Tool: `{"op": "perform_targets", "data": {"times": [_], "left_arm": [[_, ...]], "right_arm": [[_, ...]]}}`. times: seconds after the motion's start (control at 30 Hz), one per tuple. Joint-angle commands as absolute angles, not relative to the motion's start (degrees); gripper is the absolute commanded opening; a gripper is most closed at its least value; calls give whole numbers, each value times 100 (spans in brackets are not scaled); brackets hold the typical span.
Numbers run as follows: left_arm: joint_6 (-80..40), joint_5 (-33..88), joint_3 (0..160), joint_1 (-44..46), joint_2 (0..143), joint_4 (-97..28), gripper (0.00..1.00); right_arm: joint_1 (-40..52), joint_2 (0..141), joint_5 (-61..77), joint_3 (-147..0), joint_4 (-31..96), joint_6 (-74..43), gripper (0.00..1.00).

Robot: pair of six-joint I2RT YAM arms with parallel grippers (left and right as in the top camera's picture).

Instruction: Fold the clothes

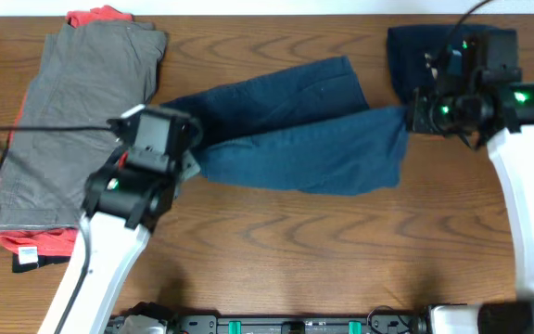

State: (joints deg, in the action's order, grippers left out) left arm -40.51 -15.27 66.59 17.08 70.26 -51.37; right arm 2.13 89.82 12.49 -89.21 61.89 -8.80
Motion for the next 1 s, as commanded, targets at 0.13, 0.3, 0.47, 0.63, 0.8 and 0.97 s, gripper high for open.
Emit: {"op": "perform_targets", "data": {"times": [0.13,0.3,0.47,0.63,0.8,0.97], "left_arm": [[-4060,-2176,6740,1444,8230,-4296,6],[-4060,-2171,6740,1122,8753,-3535,6],[-4060,-2174,6740,913,8949,-2915,6],[-4060,-2174,6740,880,8995,-2316,6],[-4058,-2174,6740,880,9220,-1767,6],[-4053,-2176,6740,880,9666,-1269,6]], "right_arm": [[156,9850,923,-9028,5500,-753,1],[224,10401,1133,-9028,4982,-419,1],[440,10757,1186,-9028,4289,-154,1],[655,10989,1052,-9028,3542,-119,1],[757,11277,1007,-9028,3065,-213,1],[779,11627,943,-9028,2764,-272,1]]}}
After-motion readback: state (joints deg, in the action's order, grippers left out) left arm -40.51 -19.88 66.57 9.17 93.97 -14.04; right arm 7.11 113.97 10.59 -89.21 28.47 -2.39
